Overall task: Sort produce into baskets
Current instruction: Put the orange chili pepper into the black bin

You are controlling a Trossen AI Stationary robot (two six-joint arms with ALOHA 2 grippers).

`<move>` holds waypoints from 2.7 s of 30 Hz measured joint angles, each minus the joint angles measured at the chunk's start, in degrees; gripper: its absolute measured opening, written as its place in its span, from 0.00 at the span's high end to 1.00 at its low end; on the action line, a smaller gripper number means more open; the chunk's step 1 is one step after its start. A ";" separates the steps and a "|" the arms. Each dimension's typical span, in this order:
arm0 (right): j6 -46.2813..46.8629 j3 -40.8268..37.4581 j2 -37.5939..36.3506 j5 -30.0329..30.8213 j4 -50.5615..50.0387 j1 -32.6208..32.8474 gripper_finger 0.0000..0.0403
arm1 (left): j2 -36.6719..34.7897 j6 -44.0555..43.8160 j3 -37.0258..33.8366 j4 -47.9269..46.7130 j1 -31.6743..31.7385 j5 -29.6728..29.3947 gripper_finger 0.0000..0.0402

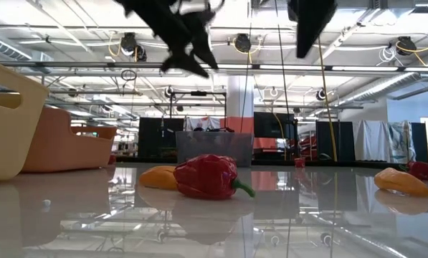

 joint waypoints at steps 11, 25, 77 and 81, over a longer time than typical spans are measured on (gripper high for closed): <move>7.99 0.00 1.79 3.66 29.30 4.26 0.69 | -10.62 -3.29 0.01 -13.54 -25.70 -7.93 0.56; 0.54 -0.12 16.76 6.90 44.54 5.47 0.48 | -11.64 -18.84 0.03 -19.42 -54.07 -28.54 0.56; 4.66 15.90 24.22 1.12 25.26 -1.89 0.97 | -11.48 -25.75 -4.73 -17.75 -59.49 -33.54 0.56; -2.87 21.28 24.13 1.08 18.24 -5.28 0.97 | -11.49 -27.16 -4.73 -18.47 -59.49 -31.41 0.56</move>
